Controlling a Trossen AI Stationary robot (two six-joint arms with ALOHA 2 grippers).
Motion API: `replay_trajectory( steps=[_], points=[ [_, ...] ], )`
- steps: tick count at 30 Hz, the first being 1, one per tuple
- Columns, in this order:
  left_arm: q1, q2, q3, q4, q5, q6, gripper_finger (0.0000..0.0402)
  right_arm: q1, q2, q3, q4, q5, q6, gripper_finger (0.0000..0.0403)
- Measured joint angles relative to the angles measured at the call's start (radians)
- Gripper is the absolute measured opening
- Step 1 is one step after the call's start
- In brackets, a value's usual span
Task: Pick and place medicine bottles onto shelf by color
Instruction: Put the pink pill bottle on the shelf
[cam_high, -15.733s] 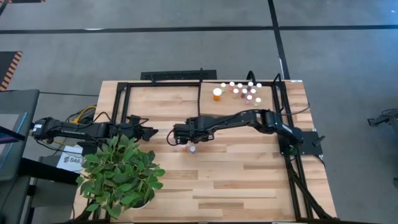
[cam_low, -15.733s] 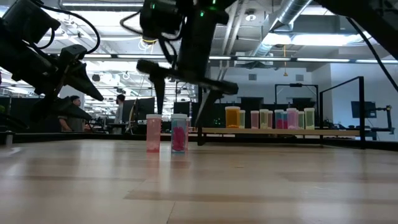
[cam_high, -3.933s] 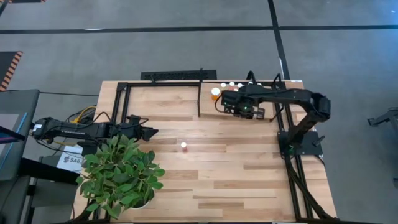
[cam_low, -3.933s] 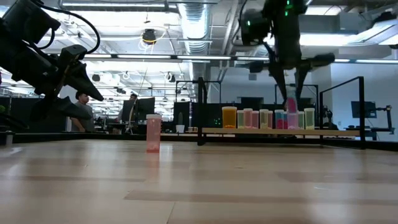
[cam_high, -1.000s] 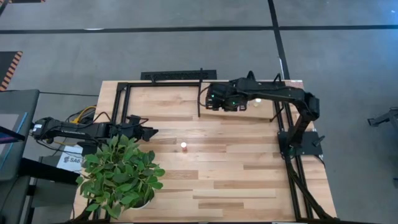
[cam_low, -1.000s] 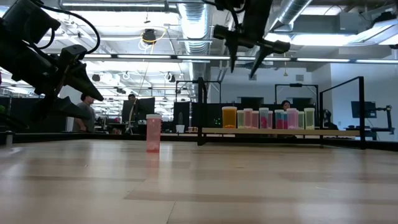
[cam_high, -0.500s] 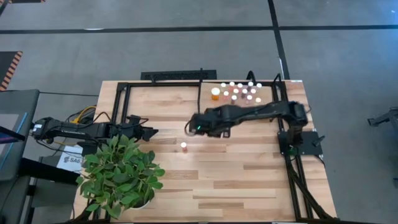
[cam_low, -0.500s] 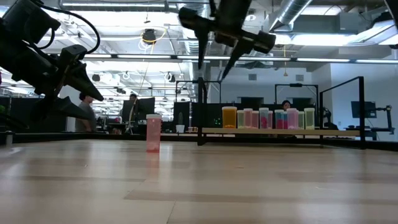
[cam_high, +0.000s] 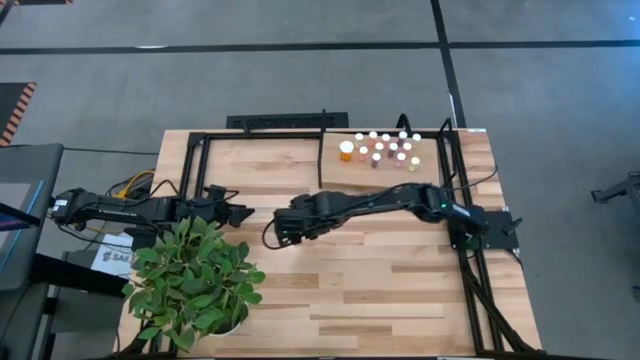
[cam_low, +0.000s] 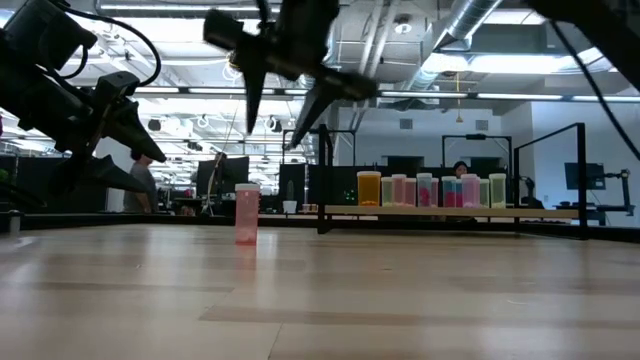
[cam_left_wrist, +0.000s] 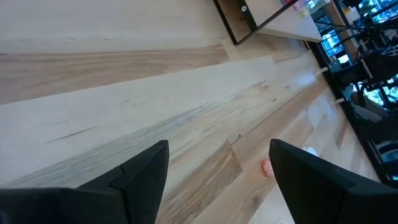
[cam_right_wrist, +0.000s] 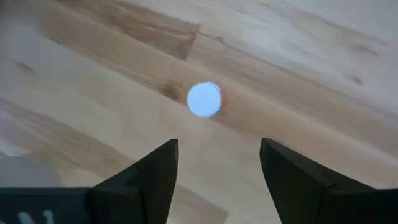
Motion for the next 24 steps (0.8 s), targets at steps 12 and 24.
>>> replay_trajectory(
  steps=[12, 24],
  points=[
    [0.0, 0.0, 0.0, 0.0, 0.0, 0.0, 0.0265, -0.001, 0.107, 0.059, 0.055, 0.011, -0.232, 0.0249],
    [0.0, 0.0, 0.0, 0.0, 0.001, 0.0, 0.0265, -0.012, 0.106, 0.028, 0.095, 0.09, -0.304, 0.0249]
  ],
)
